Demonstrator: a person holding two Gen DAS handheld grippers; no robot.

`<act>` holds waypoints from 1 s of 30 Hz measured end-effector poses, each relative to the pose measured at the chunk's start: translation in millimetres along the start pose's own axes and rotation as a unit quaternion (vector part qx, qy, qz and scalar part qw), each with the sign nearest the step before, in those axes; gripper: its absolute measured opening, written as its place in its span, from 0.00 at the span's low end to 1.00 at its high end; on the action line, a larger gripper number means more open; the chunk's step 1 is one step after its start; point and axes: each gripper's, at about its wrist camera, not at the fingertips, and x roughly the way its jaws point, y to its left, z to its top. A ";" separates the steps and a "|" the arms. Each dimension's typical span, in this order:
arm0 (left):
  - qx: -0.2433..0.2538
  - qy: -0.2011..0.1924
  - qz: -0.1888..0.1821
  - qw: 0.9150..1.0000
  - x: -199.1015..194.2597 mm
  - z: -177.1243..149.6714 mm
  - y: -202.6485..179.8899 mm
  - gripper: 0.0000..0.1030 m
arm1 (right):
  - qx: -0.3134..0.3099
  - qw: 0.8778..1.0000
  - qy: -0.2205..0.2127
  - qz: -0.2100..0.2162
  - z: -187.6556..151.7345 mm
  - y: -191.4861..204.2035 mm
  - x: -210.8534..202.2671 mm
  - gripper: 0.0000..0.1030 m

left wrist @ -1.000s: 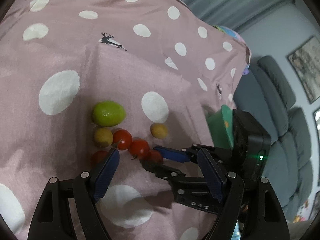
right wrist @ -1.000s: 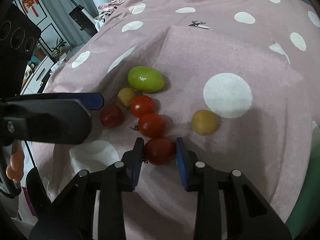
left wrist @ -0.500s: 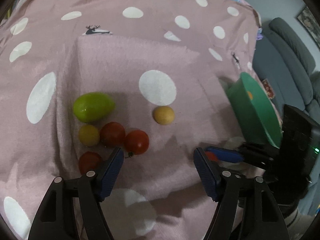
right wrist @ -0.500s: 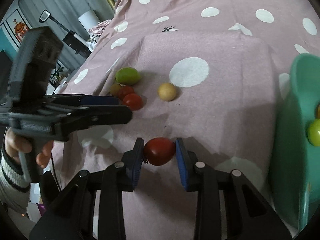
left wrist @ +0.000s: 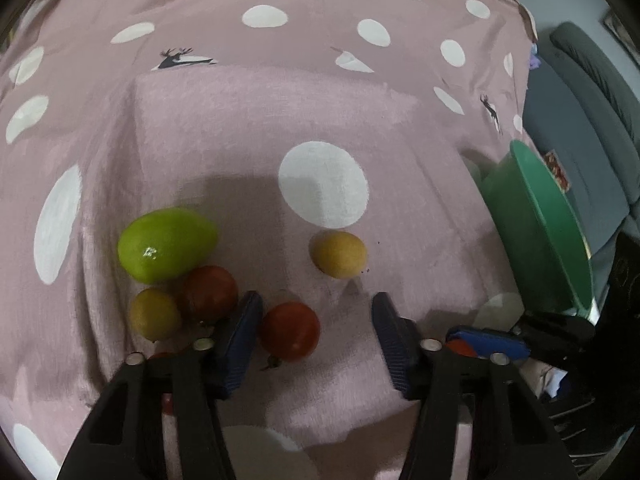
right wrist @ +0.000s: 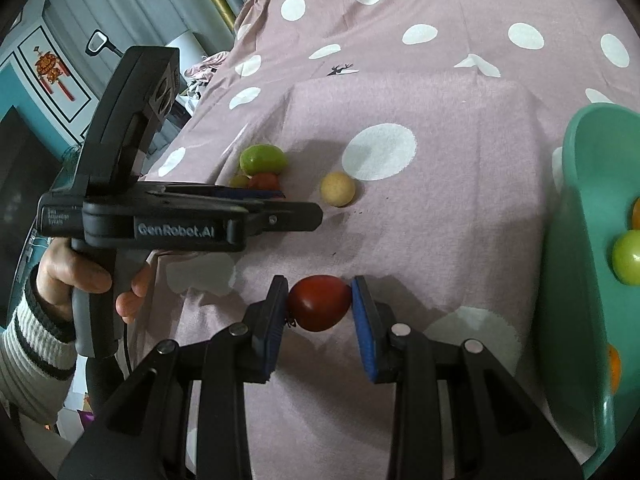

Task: Organize fruits
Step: 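Carry both tomatoes into the green bowl and open both tools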

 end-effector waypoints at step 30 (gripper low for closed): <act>0.022 -0.074 -0.065 0.995 -68.6 -8.5 -45.0 0.28 | 0.024 0.995 -0.096 -0.016 0.1 -5.2 -65.4 0.32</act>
